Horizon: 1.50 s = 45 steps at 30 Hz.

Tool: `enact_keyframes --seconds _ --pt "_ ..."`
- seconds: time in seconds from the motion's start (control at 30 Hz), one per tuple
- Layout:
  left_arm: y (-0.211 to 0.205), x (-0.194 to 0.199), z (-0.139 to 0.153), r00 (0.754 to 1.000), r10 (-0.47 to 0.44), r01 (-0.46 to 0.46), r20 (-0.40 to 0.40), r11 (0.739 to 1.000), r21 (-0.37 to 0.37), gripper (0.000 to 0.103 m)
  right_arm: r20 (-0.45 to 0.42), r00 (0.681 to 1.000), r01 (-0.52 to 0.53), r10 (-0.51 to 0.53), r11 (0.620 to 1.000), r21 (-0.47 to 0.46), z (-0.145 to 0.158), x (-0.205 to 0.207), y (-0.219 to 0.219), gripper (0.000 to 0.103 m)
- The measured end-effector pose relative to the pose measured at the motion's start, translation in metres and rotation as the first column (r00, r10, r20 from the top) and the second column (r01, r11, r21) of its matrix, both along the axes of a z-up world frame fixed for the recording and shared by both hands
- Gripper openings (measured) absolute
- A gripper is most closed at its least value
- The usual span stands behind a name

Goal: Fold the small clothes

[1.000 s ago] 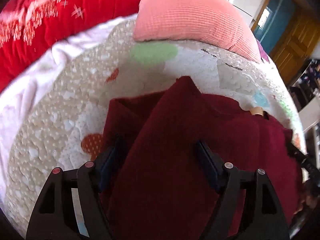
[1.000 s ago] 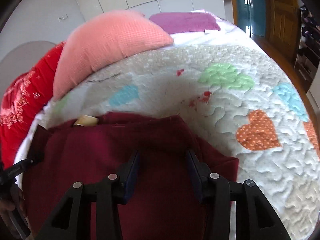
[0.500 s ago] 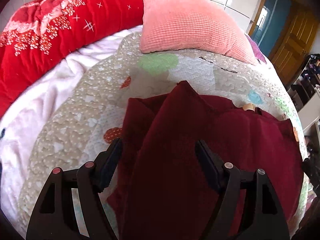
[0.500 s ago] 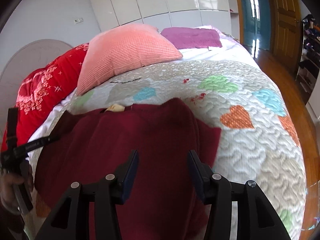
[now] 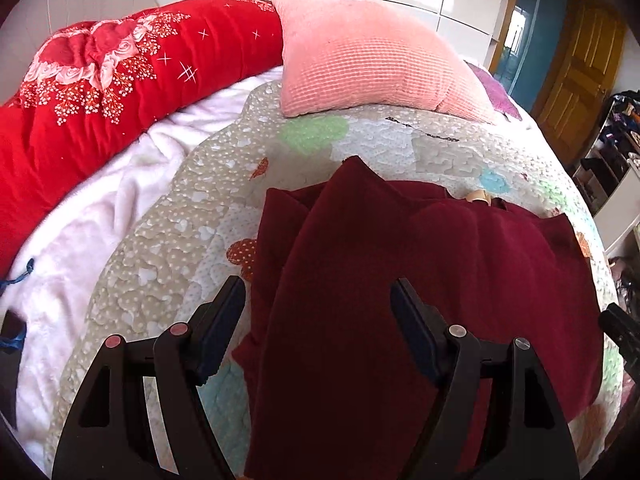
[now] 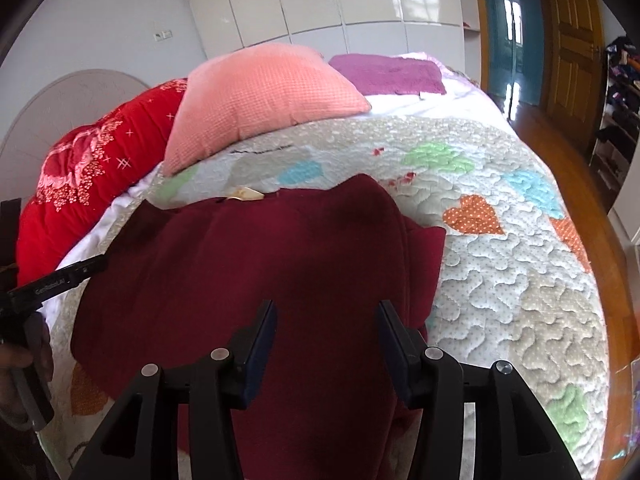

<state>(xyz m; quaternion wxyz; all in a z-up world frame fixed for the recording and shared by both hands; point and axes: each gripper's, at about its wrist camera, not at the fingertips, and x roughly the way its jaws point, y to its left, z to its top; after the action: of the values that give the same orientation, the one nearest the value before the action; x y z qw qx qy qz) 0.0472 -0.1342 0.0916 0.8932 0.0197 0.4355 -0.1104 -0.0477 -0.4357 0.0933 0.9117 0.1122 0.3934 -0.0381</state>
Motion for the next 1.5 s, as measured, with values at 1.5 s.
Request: enact_keyframes --seconds 1.5 --pt "0.004 -0.062 -0.005 0.999 -0.035 0.034 -0.031 0.999 -0.033 0.075 0.043 0.998 -0.049 0.047 0.998 0.049 -0.001 -0.060 0.050 0.063"
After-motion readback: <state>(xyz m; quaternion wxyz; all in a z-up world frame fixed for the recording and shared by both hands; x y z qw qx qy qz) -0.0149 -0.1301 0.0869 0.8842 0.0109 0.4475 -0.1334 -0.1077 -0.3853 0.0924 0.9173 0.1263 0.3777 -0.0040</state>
